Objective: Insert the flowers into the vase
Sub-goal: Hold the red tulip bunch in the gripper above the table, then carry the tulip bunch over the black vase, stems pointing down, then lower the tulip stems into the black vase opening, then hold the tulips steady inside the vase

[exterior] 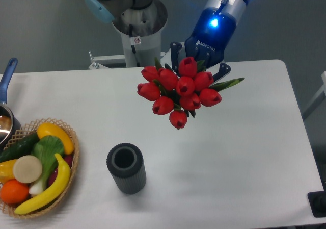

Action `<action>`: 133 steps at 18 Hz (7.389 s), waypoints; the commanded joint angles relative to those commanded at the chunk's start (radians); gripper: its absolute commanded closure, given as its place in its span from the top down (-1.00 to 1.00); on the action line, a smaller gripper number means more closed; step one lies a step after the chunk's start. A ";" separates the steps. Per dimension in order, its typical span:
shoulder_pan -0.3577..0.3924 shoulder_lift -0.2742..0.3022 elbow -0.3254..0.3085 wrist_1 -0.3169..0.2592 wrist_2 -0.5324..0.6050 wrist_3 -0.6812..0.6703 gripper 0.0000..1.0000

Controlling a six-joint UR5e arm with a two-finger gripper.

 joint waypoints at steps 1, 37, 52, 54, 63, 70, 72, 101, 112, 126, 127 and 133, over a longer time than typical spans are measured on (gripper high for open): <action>-0.002 -0.005 0.002 0.002 0.000 0.000 -0.40; -0.135 -0.186 0.026 0.129 -0.459 0.181 -0.42; -0.172 -0.299 0.067 0.127 -0.569 0.295 -0.42; -0.183 -0.308 0.071 0.127 -0.569 0.295 -0.42; -0.193 -0.344 0.045 0.126 -0.572 0.287 -0.41; -0.193 -0.376 0.037 0.126 -0.571 0.295 -0.41; -0.193 -0.397 0.032 0.127 -0.568 0.296 -0.41; -0.195 -0.468 -0.051 0.126 -0.535 0.408 -0.40; -0.195 -0.479 -0.084 0.127 -0.531 0.463 -0.38; -0.195 -0.483 -0.084 0.127 -0.495 0.471 -0.32; -0.195 -0.483 -0.084 0.127 -0.495 0.471 -0.30; -0.195 -0.486 -0.086 0.126 -0.494 0.471 -0.02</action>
